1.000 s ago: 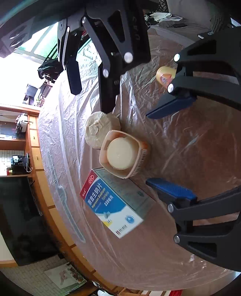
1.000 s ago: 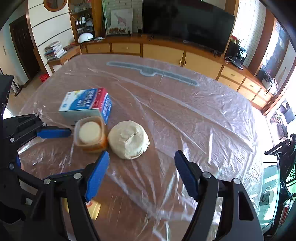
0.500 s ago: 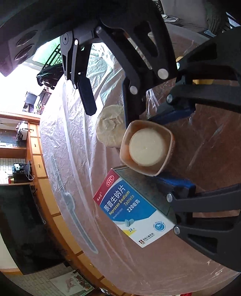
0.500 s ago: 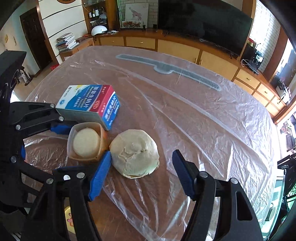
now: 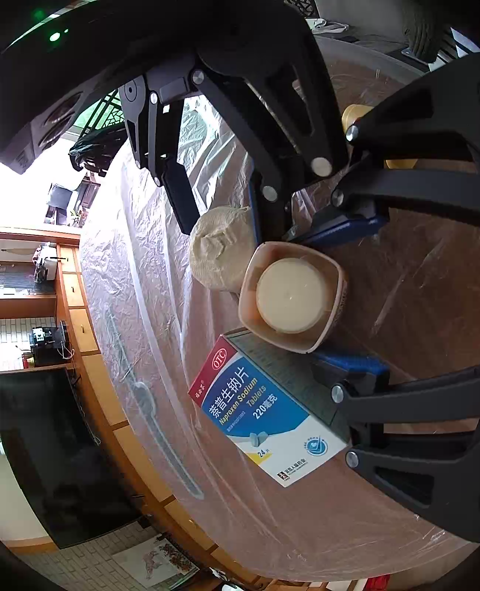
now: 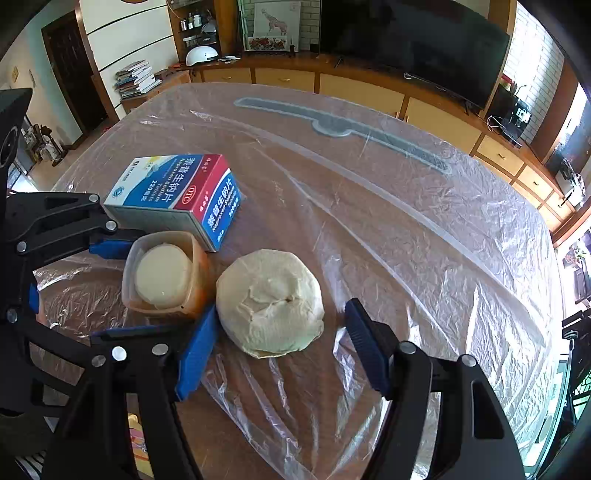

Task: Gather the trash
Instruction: 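Grasp the food tub with the left tool while the right tool grasps the bread bun, then carry the food tub with the left tool while the right tool carries the bread bun to the bin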

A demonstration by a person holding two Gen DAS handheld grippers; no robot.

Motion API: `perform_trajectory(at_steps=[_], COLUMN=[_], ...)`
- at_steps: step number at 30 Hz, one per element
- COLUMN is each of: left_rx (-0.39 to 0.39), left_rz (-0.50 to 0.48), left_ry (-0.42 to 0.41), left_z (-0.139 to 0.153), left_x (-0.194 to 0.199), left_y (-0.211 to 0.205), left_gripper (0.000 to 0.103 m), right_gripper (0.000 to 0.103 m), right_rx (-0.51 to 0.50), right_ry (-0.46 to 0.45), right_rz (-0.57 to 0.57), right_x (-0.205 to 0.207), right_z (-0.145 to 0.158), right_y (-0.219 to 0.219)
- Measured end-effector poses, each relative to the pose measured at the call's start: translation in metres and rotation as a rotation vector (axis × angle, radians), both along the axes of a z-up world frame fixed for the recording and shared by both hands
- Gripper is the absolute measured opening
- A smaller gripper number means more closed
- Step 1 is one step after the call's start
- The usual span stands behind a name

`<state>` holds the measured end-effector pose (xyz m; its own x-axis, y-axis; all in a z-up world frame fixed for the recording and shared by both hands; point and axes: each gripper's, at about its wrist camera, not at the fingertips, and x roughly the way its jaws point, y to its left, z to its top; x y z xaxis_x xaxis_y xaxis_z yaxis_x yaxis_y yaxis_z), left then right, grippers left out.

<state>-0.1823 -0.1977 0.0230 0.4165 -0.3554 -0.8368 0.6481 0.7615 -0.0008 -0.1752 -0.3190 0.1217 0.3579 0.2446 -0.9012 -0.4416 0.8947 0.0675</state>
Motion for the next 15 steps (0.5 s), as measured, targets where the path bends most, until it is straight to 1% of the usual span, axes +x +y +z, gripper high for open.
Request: perform_trajectory(at_steps=[1,2,13,15], left_rx=[-0.001,-0.001,-0.056,-0.065], left_rz=[0.005,0.011,0.037,0.054], left_ry=[0.001,0.001,0.054,0.057], left_z=[0.0,0.0,0.009,0.01], left_x=[0.0,0.001,-0.007,-0.009], left_y=[0.001,0.0,0.015,0.019], left_gripper=[0.05,0.05,0.05,0.05], right_gripper=[0.054,0.051,0.05,0.05], right_rx=[0.007,0.012,0.143,0.162], right_ry=[-0.003,-0.006,0.02,0.02], right_rz=[-0.013,-0.02,-0.13,-0.14], right_x=[0.0,0.0,-0.009,-0.012], right_z=[0.001,0.002,0.019,0.021], right_y=[-0.001,-0.003,-0.029,-0.033])
